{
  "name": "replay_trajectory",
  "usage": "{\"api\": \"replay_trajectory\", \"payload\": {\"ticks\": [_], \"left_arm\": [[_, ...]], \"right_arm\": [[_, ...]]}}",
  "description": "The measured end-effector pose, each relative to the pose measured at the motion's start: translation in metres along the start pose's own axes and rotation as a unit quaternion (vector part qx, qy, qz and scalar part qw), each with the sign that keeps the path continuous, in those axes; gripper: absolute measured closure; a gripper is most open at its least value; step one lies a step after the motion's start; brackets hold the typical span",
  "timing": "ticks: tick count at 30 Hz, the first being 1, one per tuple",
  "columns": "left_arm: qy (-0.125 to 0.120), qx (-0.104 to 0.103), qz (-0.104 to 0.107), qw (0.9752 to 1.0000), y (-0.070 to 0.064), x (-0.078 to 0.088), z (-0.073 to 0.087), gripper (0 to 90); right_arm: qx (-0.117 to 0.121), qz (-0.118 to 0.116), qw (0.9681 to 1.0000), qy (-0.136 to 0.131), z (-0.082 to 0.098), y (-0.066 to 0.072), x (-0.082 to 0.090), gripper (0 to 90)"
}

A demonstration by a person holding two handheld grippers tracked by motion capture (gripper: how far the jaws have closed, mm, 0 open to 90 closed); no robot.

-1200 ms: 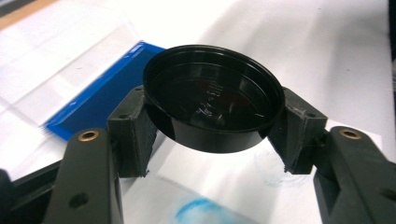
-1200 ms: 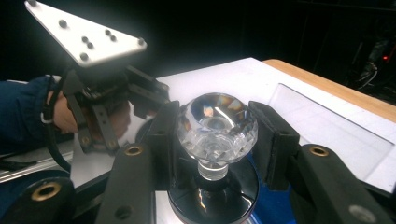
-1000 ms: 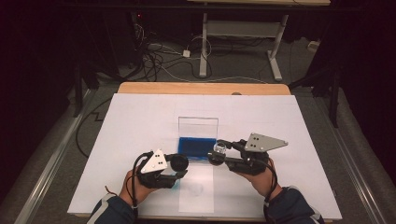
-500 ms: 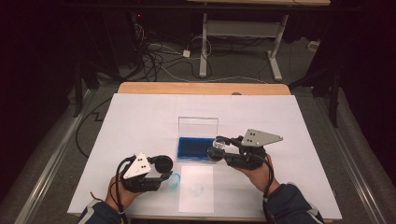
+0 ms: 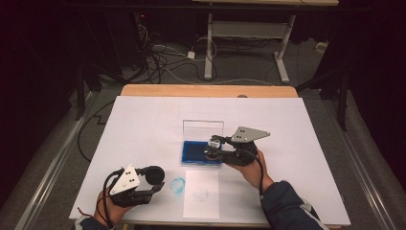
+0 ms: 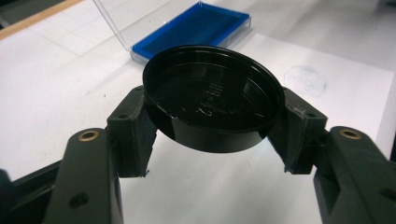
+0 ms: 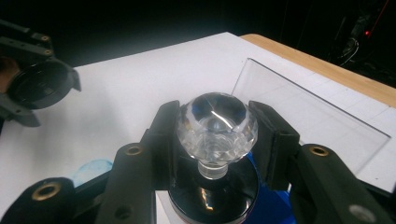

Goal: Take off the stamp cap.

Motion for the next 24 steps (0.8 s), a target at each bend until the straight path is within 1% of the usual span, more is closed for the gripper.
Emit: {"api": "replay_trajectory", "payload": {"ticks": [4,10,12,15,16,19,24], "left_arm": [[0.003,0.004,0.001,1.0,0.0,0.003,0.007,36.5],[-0.002,0.011,0.002,0.9999,0.001,0.008,0.011,36.5],[-0.004,0.013,0.002,0.9999,0.002,0.008,0.011,36.5],[-0.007,0.014,0.001,0.9999,0.003,0.008,0.01,36.5],[-0.008,0.014,0.003,0.9999,0.003,0.008,0.01,36.5],[-0.011,0.014,0.003,0.9998,0.003,0.009,0.008,36.5],[-0.013,0.013,0.004,0.9998,0.003,0.009,0.008,36.5]], "right_arm": [[0.002,0.003,1.0,0.008,-0.002,-0.001,-0.01,56.5],[0.009,0.013,0.9996,0.024,-0.001,-0.005,-0.024,56.6],[0.003,0.012,0.9996,0.027,0.0,-0.008,-0.028,56.6],[0.006,0.02,0.9992,0.033,0.002,-0.013,-0.033,56.5],[0.001,0.02,0.9992,0.035,0.003,-0.014,-0.035,56.5],[-0.004,0.022,0.9991,0.037,0.005,-0.018,-0.04,56.5],[-0.007,0.023,0.9989,0.041,0.009,-0.02,-0.046,56.5]]}}
Point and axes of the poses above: each handheld gripper's, and its own axes: x roughly backward along the jaws, z roughly out of its underside, y roughly to its left, the point moved 9 cm from there along -x, roughly forward along the jaws, and after that the axes turned 15 degrees about y, right-handed, at the moved point
